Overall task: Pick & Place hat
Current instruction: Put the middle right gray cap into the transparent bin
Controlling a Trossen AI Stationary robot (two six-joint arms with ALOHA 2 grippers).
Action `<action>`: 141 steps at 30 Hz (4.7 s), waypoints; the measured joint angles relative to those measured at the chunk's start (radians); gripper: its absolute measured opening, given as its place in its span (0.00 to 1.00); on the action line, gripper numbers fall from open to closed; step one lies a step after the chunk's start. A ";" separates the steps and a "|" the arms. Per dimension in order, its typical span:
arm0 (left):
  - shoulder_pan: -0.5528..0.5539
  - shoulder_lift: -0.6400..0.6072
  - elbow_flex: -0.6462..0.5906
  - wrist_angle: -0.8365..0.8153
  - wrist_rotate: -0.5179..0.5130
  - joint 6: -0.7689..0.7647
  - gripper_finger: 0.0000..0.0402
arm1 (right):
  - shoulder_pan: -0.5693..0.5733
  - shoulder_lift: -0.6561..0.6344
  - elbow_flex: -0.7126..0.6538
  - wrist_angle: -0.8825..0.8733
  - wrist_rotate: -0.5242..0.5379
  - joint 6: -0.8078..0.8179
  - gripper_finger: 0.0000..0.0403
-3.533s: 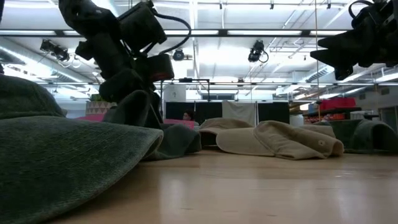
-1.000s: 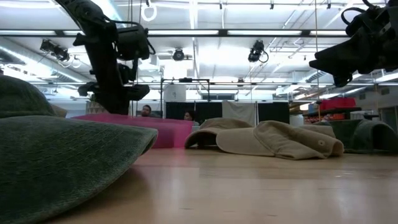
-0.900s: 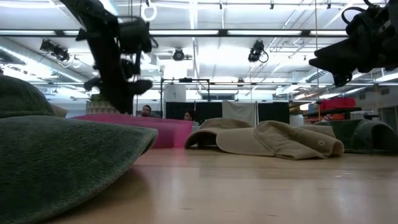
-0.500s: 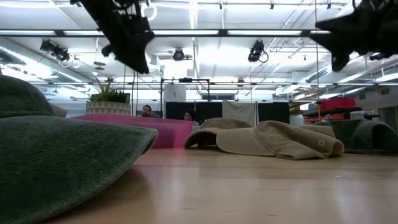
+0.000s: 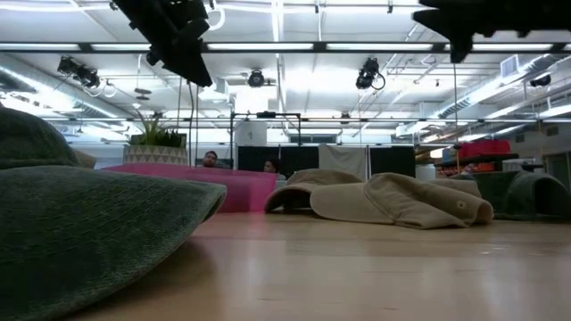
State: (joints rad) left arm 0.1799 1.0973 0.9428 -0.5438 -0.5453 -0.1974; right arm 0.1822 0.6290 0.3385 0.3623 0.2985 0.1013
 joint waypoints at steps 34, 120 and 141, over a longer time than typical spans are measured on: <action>0.000 0.001 0.000 -0.007 0.000 -0.022 0.27 | -0.126 0.711 0.208 -0.486 0.031 -0.119 0.35; -0.029 -0.129 0.065 -0.132 0.483 0.025 0.26 | -0.094 1.039 0.668 -0.127 0.372 -1.165 0.00; 0.021 -0.200 -0.384 0.437 0.621 -0.045 0.36 | -0.124 1.037 0.668 -0.092 0.197 -1.086 0.00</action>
State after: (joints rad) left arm 0.2013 0.8970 0.5583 -0.1066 0.0762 -0.2426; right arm 0.0586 1.6661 1.0061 0.2703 0.4953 -0.9852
